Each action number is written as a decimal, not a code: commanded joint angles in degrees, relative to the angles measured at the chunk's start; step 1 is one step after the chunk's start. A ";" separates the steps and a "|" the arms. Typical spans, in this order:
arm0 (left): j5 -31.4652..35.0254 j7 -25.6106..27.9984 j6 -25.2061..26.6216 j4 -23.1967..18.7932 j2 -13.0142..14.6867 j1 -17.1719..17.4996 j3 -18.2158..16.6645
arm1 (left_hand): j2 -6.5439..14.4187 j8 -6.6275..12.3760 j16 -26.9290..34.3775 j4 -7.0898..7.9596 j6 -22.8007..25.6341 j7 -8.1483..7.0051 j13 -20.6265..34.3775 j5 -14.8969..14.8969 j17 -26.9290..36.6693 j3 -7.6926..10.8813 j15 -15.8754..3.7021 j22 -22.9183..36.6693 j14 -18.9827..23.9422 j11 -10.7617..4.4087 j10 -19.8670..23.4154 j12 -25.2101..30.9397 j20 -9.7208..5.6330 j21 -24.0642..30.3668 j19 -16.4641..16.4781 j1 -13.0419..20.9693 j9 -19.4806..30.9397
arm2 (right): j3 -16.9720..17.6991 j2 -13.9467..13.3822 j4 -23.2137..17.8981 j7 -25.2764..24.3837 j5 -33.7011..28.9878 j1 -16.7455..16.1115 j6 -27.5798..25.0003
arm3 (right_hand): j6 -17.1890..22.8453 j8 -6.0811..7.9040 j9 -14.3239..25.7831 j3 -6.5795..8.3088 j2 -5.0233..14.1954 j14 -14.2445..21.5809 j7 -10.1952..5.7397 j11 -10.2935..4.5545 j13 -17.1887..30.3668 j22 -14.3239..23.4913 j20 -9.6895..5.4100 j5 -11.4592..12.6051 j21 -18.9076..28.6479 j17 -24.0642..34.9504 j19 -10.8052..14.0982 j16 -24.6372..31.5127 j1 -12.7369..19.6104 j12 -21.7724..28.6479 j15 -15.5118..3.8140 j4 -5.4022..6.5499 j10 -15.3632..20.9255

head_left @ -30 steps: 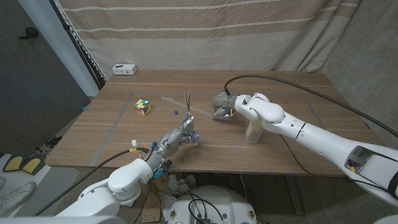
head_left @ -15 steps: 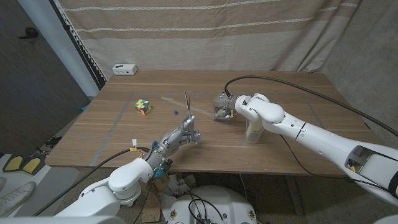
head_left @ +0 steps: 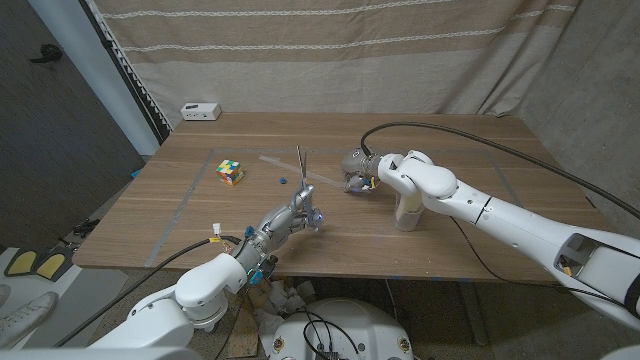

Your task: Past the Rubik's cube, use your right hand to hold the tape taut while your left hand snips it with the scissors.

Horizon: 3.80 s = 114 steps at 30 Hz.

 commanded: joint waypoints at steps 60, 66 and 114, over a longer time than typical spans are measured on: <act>0.45 0.32 0.78 0.22 -0.59 -1.49 1.37 | 0.70 0.09 0.32 0.68 0.11 0.03 7.76 0.46 -0.32 0.08 -3.99 0.35 -0.36 -2.34 2.29 40.08 -0.05 -0.37 0.36 0.26 0.05 | 8.36 -2.02 1.03 -5.47 23.49 -1.17 6.99 | -0.30 9.40 15.63 5.11 1.46 2.82 0.23 -2.57 8.65 0.70 -5.82 0.42 0.49 4.75 -2.38 3.37 12.37 9.82 -10.45 -1.59 2.12; 0.57 0.29 0.88 0.13 -0.51 -1.71 1.44 | 0.69 0.13 0.25 0.71 0.06 -0.12 7.75 0.47 -0.47 0.07 -4.05 0.35 -0.35 -2.30 2.29 40.09 0.04 -0.41 0.32 0.24 0.14 | 9.34 -2.21 1.23 -4.00 28.29 -0.81 7.47 | -0.32 9.52 16.26 5.07 1.54 1.94 -0.24 -2.59 8.99 0.68 -5.84 0.21 0.46 4.84 -2.59 3.06 12.51 10.04 -10.45 -1.30 1.57; -3.40 -4.13 -2.32 1.99 -0.51 -0.45 0.79 | 0.51 0.64 0.32 0.79 -0.32 -0.14 7.75 0.50 -0.56 0.03 -4.03 0.32 -0.57 -2.15 2.26 40.11 0.17 -0.61 0.16 0.30 1.06 | 13.97 -6.01 -2.59 -1.33 48.39 -0.47 6.35 | -0.10 8.66 16.92 5.39 1.34 4.85 0.16 -2.59 8.45 0.64 -5.14 -0.95 1.34 6.61 -0.94 5.24 13.64 10.90 -10.50 -0.19 1.20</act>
